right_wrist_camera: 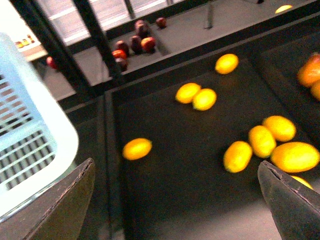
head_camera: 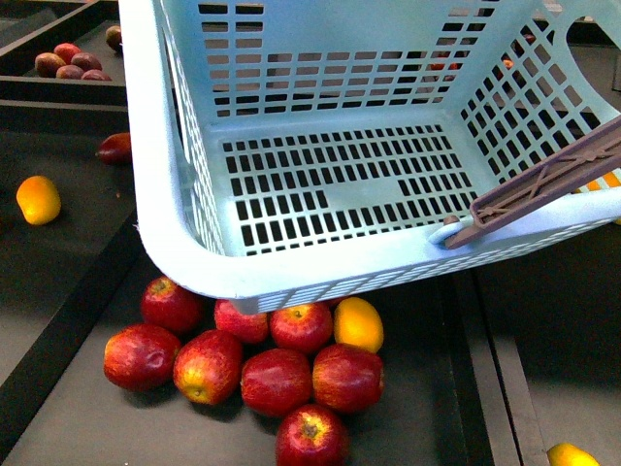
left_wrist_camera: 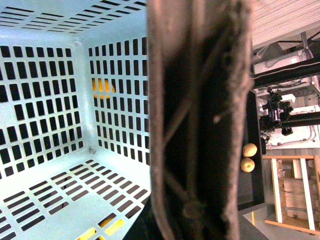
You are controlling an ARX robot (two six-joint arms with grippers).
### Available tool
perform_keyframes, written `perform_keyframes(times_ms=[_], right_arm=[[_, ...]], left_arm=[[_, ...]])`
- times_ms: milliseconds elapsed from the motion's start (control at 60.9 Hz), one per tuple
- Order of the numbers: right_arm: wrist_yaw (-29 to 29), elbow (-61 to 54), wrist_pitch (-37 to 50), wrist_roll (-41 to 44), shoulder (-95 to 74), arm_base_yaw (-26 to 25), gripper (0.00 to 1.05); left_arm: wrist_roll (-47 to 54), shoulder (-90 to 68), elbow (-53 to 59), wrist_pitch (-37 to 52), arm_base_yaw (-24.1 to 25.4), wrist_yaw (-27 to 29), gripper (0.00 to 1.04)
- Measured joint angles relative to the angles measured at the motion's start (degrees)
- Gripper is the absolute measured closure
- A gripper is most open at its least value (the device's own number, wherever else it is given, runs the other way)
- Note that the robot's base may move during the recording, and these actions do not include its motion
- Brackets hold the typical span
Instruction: Pick lemon and mango into basket
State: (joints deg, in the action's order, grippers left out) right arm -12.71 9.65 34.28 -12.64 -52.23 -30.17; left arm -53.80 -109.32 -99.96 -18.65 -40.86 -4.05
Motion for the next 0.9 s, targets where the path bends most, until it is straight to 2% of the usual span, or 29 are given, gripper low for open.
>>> perform_keyframes(times_ms=[131,197,427,706,903], right_arm=[[6.29,8.22,14.86,3.58,-25.97,0.68,0.09],[9.46,14.03,16.63,5.42,-38.93,2.01,0.09],[12.52,30.88,6.93,4.98,-63.30,3.21,0.09],[17.79,48.94,-1.90,-0.55,-78.64,4.02,0.09],[19.37,58.86,-7.74,-3.93,-87.23,4.70,0.09]], left_arm=[[-0.02,0.00,0.00,0.00,0.00,-0.11,1.00],[-0.04,0.00,0.00,0.00,-0.02,-0.26,1.00],[-0.02,0.00,0.00,0.00,0.00,-0.20,1.00],[-0.02,0.00,0.00,0.00,0.00,-0.11,1.00],[-0.02,0.00,0.00,0.00,-0.02,-0.20,1.00]])
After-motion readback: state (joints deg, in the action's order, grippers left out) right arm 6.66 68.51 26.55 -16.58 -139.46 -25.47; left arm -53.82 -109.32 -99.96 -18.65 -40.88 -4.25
